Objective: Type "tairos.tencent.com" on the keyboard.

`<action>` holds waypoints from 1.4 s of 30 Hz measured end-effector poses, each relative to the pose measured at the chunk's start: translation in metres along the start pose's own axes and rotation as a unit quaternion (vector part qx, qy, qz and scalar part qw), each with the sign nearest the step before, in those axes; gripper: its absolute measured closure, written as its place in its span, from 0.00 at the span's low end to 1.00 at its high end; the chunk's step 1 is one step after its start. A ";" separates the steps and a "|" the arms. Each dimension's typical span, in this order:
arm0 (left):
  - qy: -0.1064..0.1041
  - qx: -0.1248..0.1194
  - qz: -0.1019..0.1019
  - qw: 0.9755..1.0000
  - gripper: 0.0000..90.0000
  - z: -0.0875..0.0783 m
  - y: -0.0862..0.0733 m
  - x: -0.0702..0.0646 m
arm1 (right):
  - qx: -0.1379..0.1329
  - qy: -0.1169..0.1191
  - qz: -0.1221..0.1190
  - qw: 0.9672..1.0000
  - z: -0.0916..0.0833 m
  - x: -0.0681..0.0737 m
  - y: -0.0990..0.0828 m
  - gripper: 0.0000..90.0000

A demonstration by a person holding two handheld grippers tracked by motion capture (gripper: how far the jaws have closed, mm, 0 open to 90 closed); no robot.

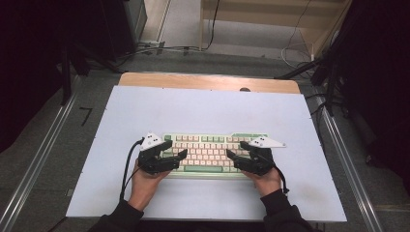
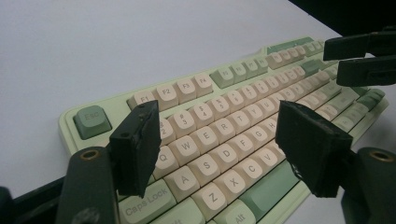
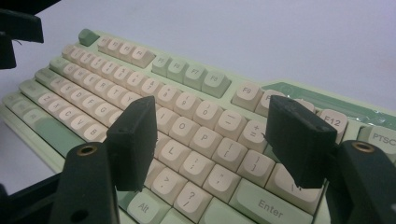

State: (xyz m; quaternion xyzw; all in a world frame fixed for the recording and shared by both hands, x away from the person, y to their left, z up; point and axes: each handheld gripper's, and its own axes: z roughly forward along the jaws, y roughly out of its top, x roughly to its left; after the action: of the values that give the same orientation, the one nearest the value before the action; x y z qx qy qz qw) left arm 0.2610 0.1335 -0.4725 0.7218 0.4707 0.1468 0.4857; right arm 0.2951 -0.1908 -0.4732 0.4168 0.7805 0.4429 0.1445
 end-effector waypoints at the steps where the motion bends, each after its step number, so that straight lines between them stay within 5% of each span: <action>1: -0.002 0.001 0.001 1.000 0.37 0.000 0.000 0.000 | -0.001 0.000 0.001 1.000 0.000 0.000 0.000 0.36; 13: -0.044 0.019 0.004 0.999 0.75 0.008 -0.002 -0.001 | -0.001 0.002 0.006 1.000 0.002 -0.002 0.001 0.37; 29: -0.065 0.047 0.012 0.997 1.00 0.020 -0.005 -0.008 | 0.002 0.003 0.005 1.000 0.003 -0.001 0.001 0.39; 42: -0.065 0.076 0.029 0.995 1.00 0.028 -0.009 -0.015 | 0.003 0.005 0.004 1.000 0.003 0.000 0.001 0.40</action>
State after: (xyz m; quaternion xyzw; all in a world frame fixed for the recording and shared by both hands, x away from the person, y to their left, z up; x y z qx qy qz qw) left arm 0.2674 0.1058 -0.4902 0.7776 0.4273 0.0774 0.4547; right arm 0.2976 -0.1890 -0.4747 0.4181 0.7806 0.4437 0.1374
